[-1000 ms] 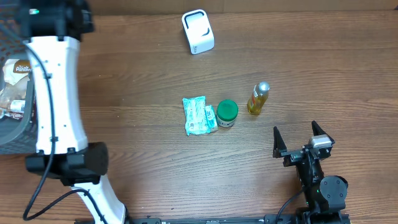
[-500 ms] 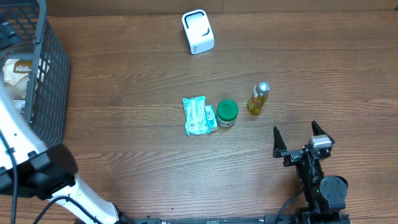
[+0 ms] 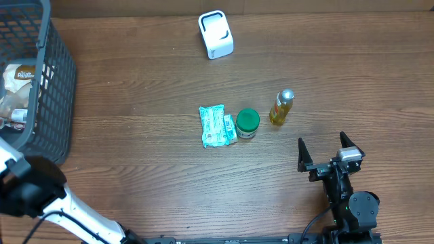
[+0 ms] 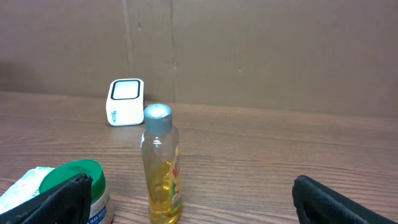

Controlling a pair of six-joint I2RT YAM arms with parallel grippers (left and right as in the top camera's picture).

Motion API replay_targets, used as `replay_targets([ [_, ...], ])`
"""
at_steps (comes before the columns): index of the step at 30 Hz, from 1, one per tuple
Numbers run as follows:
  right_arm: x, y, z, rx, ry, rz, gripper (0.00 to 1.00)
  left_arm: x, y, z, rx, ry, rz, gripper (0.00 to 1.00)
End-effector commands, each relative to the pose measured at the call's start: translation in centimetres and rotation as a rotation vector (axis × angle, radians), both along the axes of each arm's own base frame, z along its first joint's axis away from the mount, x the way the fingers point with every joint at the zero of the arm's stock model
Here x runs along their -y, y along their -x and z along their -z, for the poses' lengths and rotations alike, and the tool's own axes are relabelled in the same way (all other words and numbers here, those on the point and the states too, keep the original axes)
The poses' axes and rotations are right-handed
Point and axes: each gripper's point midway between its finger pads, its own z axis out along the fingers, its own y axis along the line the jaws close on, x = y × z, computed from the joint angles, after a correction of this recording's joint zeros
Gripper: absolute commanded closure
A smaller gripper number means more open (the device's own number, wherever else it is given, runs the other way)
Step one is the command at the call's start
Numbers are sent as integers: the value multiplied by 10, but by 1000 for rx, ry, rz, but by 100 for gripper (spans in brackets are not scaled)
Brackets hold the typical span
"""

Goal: Scan the item barcode
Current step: 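Grasp the brown-and-clear snack bag in the basket with left gripper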

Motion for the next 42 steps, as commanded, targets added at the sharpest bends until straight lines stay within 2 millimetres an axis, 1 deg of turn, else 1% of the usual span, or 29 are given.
replay_targets([
  [1,1,0,3,0,2,2,0,1,-13,42,-77,58,86,0],
  [2,1,0,3,0,2,2,0,1,-15,52,-95,67,95,0],
  [3,1,0,3,0,2,2,0,0,-18,69,-127,83,114,0],
  [5,1,0,3,0,2,2,0,-2,-21,86,-156,97,136,0],
  [7,1,0,3,0,2,2,0,-3,-26,100,-173,109,166,0],
  [11,1,0,3,-1,2,2,0,6,-41,125,-160,167,283,0],
  [16,1,0,3,0,2,2,0,7,-46,154,-191,196,327,0],
  [21,1,0,3,0,2,2,0,5,-49,172,-230,186,349,0],
  [24,1,0,3,0,2,2,0,6,-53,172,-233,171,367,0],
  [27,1,0,3,0,2,2,0,3,-52,173,-272,132,362,0],
  [31,1,0,3,0,2,2,0,4,-53,180,-312,110,360,0],
  [36,1,0,3,0,2,2,0,5,-53,201,-384,92,358,0],
  [37,1,0,3,0,2,2,0,3,-52,209,-417,80,351,0],
  [40,1,0,3,0,2,2,0,-2,-49,220,-453,66,340,0],
  [42,1,0,3,-1,2,2,0,-1,-48,233,-470,80,341,1],
])
